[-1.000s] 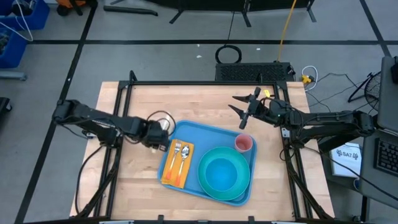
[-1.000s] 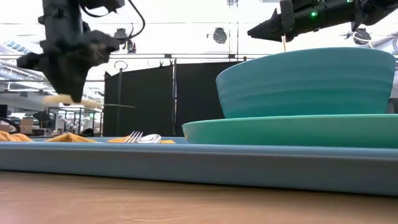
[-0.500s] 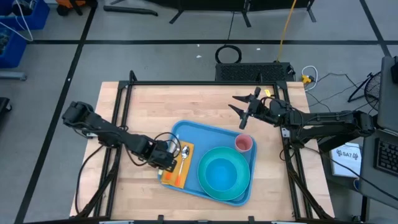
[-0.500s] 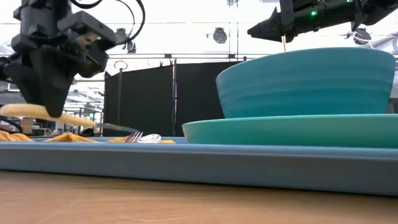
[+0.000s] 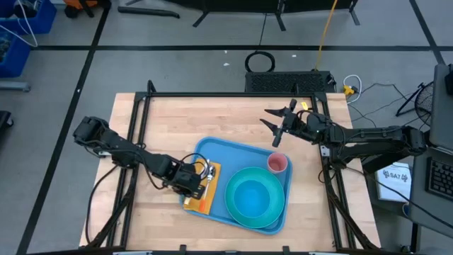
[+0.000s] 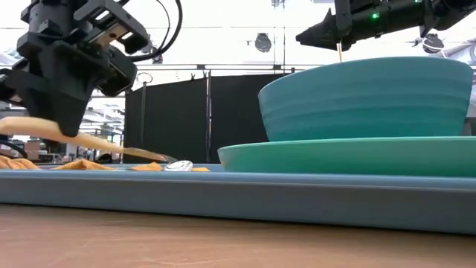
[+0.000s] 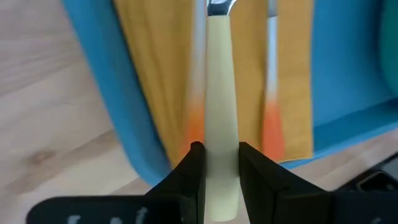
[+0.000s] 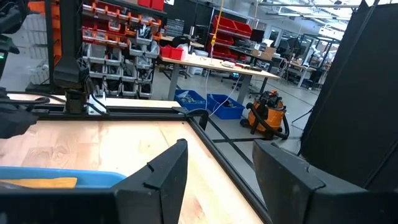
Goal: Set up tray
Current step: Put the yellow knife on top of the yellow table napkin, then put the orange fork on top of the yellow table napkin
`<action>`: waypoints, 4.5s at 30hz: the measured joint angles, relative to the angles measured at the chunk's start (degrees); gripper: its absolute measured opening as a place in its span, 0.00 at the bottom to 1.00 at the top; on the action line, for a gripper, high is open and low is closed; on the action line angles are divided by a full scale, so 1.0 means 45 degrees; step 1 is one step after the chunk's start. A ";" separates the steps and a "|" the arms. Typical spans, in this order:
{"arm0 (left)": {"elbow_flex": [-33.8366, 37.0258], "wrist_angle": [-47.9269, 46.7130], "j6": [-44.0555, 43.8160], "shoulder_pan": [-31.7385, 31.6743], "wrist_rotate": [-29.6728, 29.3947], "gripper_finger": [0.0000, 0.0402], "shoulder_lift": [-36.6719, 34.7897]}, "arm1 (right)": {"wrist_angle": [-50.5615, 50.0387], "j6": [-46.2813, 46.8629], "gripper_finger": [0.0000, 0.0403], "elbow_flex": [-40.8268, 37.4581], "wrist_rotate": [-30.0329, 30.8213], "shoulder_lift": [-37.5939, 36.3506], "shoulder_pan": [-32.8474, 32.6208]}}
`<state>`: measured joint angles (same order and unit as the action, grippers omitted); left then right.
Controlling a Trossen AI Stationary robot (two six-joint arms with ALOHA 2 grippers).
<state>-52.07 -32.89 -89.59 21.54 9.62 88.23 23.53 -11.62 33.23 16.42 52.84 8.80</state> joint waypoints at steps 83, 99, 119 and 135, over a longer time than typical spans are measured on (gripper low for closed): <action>0.0204 0.2650 0.9283 -0.4173 -0.0662 0.68 0.0690 | 0.0913 0.0952 0.42 0.1103 -0.1669 0.3507 -0.0338; 0.0214 0.2862 0.9836 -0.4284 -0.0182 0.68 0.0921 | 0.0908 0.0956 0.42 0.1103 -0.1620 0.3507 -0.0335; 0.0214 0.3575 1.0474 -0.4367 0.0149 0.11 0.1384 | 0.0908 0.0962 0.42 0.1103 -0.1591 0.3507 -0.0313; 0.0209 0.3234 1.0521 -0.4507 0.0582 0.01 0.0867 | 0.0879 0.0957 0.42 0.1098 -0.1570 0.3507 -0.0306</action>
<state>-51.13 -18.34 -42.25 1.26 12.24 92.13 27.49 -7.31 38.17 9.35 68.62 7.42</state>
